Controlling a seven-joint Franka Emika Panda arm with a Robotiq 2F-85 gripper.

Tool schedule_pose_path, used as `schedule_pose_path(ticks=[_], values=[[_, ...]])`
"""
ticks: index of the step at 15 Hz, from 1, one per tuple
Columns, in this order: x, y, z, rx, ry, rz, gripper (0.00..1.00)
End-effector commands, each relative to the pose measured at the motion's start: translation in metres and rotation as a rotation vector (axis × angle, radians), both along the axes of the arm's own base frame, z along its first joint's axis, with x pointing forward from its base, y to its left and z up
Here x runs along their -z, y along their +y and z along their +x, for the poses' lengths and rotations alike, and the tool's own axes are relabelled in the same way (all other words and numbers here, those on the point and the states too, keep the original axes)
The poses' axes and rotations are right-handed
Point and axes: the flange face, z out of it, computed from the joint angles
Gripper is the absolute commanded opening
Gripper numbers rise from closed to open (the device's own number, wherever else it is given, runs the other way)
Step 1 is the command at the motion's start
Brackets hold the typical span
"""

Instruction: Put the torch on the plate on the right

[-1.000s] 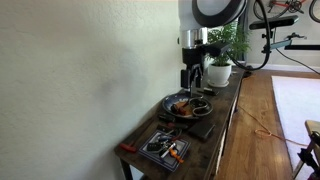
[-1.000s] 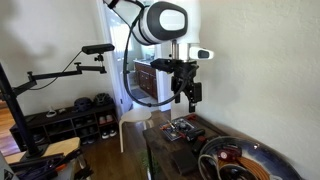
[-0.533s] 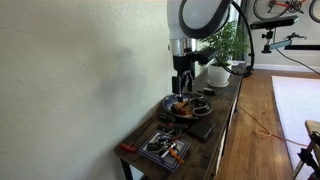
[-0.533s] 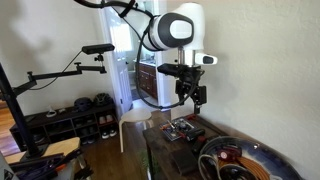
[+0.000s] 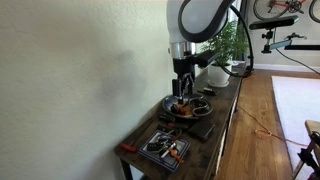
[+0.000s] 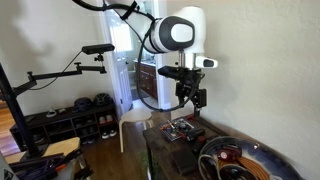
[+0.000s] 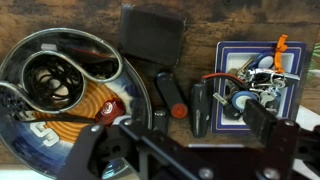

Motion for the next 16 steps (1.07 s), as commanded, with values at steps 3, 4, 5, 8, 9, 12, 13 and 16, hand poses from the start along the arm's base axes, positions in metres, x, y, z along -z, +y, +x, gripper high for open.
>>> schedule_pose_path(ticks=[3, 4, 5, 8, 9, 12, 13, 16], values=[[0.018, -0.005, 0.021, -0.007, 0.002, -0.006, 1.0], [0.02, -0.006, 0.025, -0.015, 0.0, -0.011, 1.0], [0.023, -0.007, 0.029, -0.019, -0.002, -0.015, 1.0], [0.034, -0.011, 0.042, -0.03, -0.018, -0.021, 1.0], [0.036, -0.013, 0.046, -0.034, -0.03, -0.023, 1.0], [0.043, -0.016, 0.056, -0.02, -0.107, -0.031, 1.0], [0.045, -0.017, 0.059, -0.018, -0.132, -0.028, 1.0], [0.051, -0.017, 0.067, -0.016, -0.192, -0.023, 1.0]])
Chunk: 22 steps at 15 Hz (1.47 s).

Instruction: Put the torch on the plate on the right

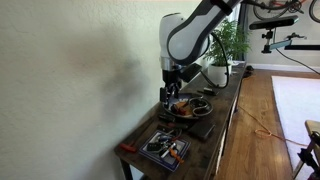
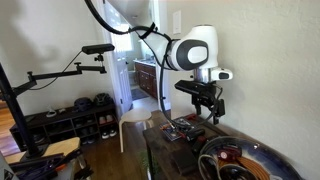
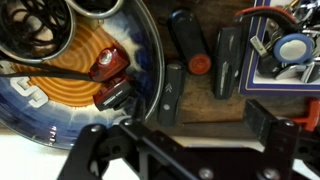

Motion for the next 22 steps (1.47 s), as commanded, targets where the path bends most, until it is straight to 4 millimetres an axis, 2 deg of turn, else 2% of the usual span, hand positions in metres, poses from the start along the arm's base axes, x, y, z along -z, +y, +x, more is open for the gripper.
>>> schedule_pose_path(ticks=[1, 9, 16, 22], values=[[0.004, -0.001, 0.01, -0.003, -0.069, -0.006, 1.0], [0.008, 0.001, 0.011, -0.004, -0.054, 0.001, 1.0], [0.034, 0.009, 0.024, -0.027, -0.048, 0.014, 1.0], [0.059, 0.014, 0.042, -0.049, -0.045, 0.014, 1.0]])
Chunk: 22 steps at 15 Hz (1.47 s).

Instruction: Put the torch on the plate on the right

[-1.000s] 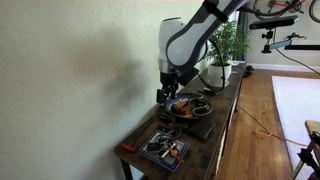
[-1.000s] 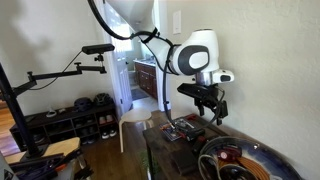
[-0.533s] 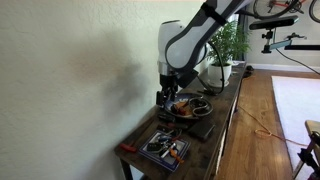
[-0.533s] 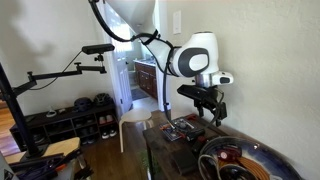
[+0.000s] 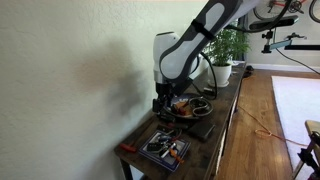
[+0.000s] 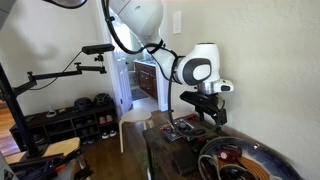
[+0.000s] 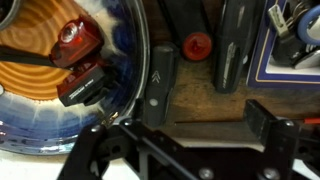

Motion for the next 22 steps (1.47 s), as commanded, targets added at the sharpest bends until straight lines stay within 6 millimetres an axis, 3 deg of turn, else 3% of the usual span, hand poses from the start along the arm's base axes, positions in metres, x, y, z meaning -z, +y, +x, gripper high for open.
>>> schedule_pose_path(ticks=[1, 9, 22], values=[[0.012, 0.001, 0.015, -0.027, -0.017, 0.003, 1.0], [0.034, 0.002, 0.038, -0.048, -0.025, 0.009, 1.0], [0.051, -0.004, 0.04, -0.093, 0.004, -0.029, 1.0]])
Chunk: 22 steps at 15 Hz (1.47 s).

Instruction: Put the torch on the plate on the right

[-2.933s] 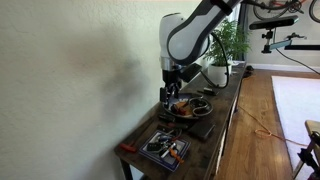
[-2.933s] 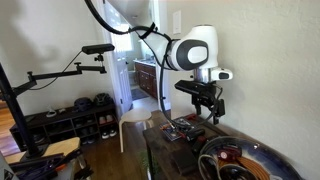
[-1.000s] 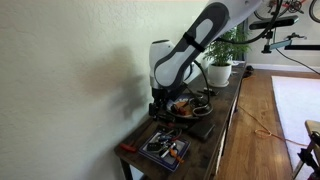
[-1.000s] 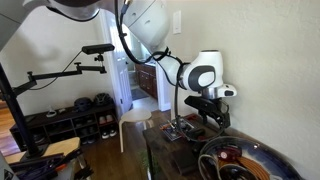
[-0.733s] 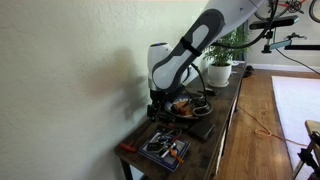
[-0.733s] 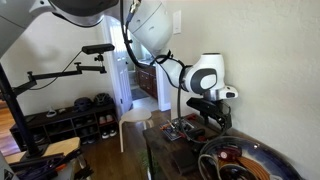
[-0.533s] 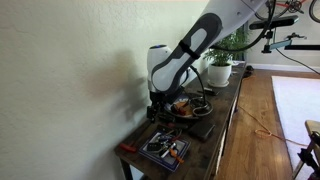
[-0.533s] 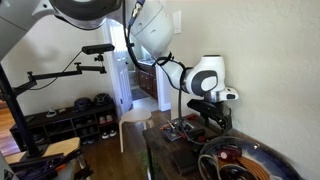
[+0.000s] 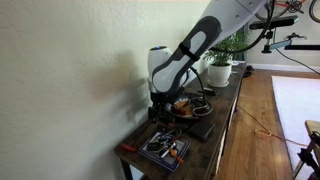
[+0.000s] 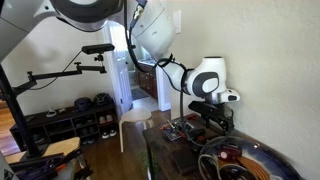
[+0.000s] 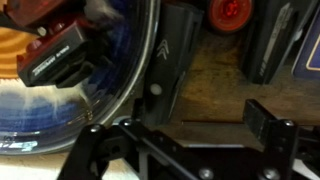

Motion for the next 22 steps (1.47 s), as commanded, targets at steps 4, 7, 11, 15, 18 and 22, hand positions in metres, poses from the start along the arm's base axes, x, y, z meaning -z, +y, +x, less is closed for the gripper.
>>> schedule_pose_path(ticks=[4, 7, 11, 15, 18, 22], values=[[0.017, 0.004, -0.004, -0.06, 0.053, -0.02, 1.0], [0.027, 0.009, -0.006, -0.084, 0.075, -0.014, 1.0], [0.029, 0.016, -0.006, -0.105, 0.07, -0.007, 0.73], [0.021, 0.021, -0.005, -0.121, 0.046, -0.008, 0.55], [0.015, 0.024, -0.004, -0.124, 0.036, -0.011, 0.36], [0.002, 0.024, -0.001, -0.132, 0.017, -0.029, 0.12]])
